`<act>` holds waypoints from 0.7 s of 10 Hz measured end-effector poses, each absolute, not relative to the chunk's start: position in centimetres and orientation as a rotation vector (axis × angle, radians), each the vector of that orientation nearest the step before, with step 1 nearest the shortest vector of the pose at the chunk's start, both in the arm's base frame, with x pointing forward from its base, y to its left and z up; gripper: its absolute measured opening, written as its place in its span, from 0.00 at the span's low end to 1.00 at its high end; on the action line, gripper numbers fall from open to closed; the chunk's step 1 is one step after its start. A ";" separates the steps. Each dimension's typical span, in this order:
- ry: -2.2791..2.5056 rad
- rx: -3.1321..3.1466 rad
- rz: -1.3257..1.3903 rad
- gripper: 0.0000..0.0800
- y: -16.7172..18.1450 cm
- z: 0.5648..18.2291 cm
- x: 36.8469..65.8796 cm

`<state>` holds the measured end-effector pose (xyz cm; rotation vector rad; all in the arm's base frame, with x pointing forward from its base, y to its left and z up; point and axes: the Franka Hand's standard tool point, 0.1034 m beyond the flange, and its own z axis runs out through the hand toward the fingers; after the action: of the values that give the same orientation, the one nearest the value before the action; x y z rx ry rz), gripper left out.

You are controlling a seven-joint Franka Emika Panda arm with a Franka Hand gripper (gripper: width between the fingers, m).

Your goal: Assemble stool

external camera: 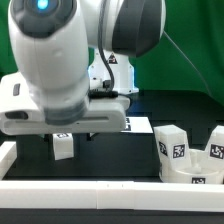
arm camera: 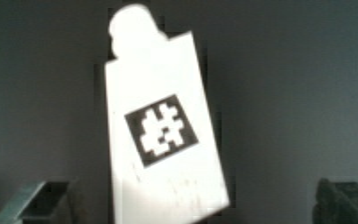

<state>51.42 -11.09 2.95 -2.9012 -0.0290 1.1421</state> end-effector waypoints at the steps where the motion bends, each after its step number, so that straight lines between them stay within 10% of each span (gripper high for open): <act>1: -0.030 -2.873 1.202 0.81 -11.5 2.6 51.7; 7: -0.026 -2.705 1.501 0.81 -11.7 1.4 50.6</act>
Offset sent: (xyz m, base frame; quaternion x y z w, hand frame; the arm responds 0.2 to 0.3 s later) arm 0.0000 0.0000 0.0000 0.0000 -0.1938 0.0000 0.9810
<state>50.59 -11.70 1.39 -2.7053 -0.0263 1.5013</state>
